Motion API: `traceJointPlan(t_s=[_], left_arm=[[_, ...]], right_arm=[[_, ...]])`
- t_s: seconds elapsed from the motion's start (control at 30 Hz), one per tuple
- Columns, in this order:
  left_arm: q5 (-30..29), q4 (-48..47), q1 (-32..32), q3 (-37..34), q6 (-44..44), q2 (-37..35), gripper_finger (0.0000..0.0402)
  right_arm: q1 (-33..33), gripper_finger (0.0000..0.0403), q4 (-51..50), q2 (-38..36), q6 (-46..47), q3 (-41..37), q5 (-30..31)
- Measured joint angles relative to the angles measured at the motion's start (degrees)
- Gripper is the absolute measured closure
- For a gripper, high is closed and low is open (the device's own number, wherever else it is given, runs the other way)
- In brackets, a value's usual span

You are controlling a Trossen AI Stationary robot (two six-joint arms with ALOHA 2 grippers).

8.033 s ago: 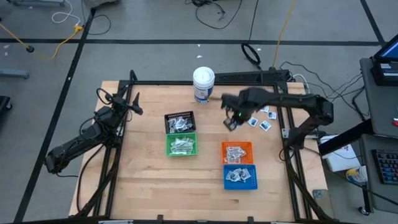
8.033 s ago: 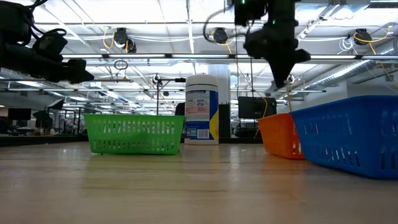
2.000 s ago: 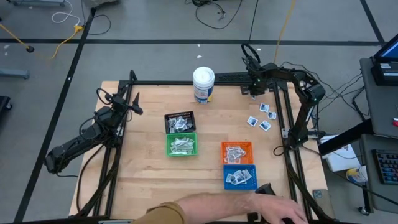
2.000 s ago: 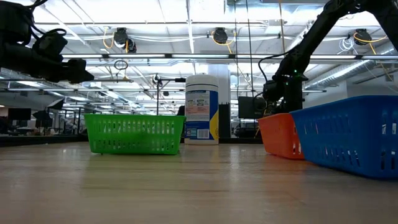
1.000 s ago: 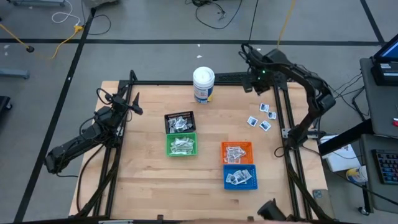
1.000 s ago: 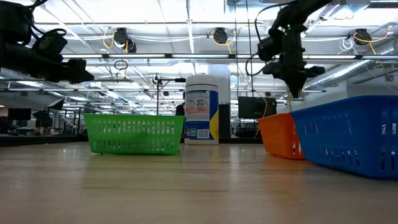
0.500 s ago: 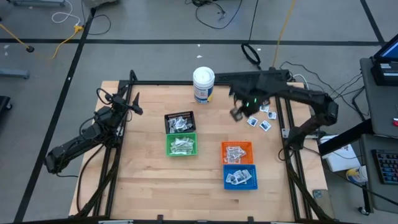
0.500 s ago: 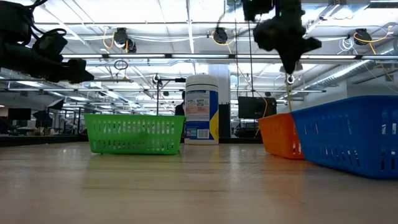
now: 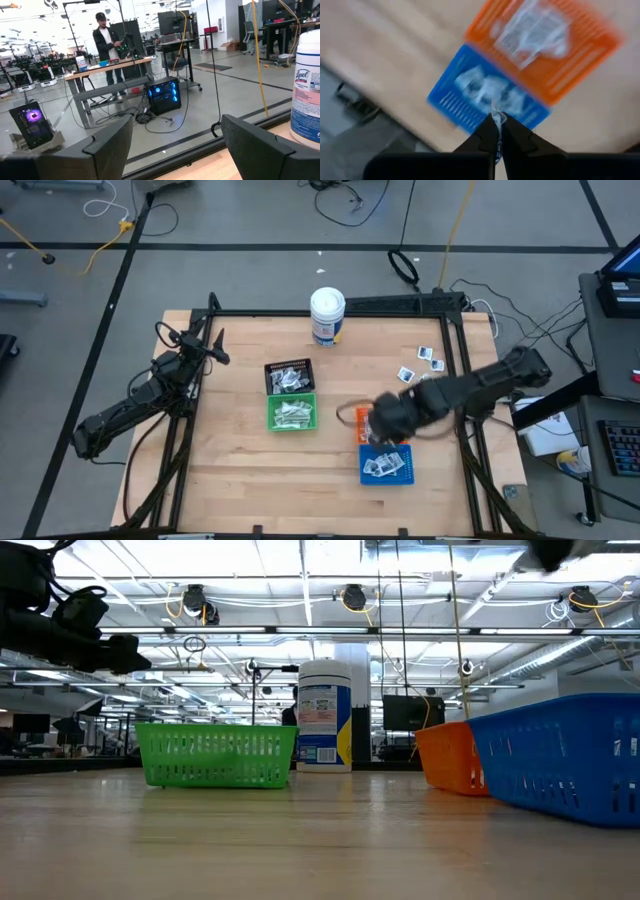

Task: Pick & Place First Aid Supplies
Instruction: Put the blue pad into the blue bin

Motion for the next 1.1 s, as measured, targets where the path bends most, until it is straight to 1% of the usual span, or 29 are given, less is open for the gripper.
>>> traceJointPlan(t_s=[0.13,0.3,0.47,0.63,0.77,0.87,0.97,1.03,1.1], left_arm=[[0.0,0.0,0.0,0.0,0.0,0.0,0.0096],[0.0,0.0,0.0,0.0,0.0,0.0,0.0096],[0.0,0.0,0.0,0.0,0.0,0.0,0.0096],[0.0,0.0,0.0,0.0,0.0,0.0,0.0096],[0.0,0.0,0.0,0.0,0.0,0.0,0.0096],[0.0,0.0,0.0,0.0,0.0,0.0,0.0096],[0.0,0.0,0.0,0.0,0.0,0.0,0.0096],[0.0,0.0,0.0,0.0,0.0,0.0,0.0096],[0.0,0.0,0.0,0.0,0.0,0.0,0.0096]], right_arm=[[6.5,0.04,4.4,0.0,4.7,0.0,-0.1],[9.6,0.0399,7.1,1.6,4.9,-2.3,4.0],[10.1,0.0399,13.0,3.7,4.7,-9.0,4.0],[10.1,0.0399,22.6,5.2,4.6,-16.8,3.9],[9.7,0.0399,29.2,5.7,4.3,-21.1,3.8],[9.2,0.0399,32.1,5.7,4.1,-23.0,3.3],[9.1,0.0395,33.8,5.7,1.7,-23.3,2.5],[8.9,0.0381,33.7,5.7,1.5,-23.3,2.3],[8.7,0.0358,33.4,5.7,0.9,-23.3,2.2]])
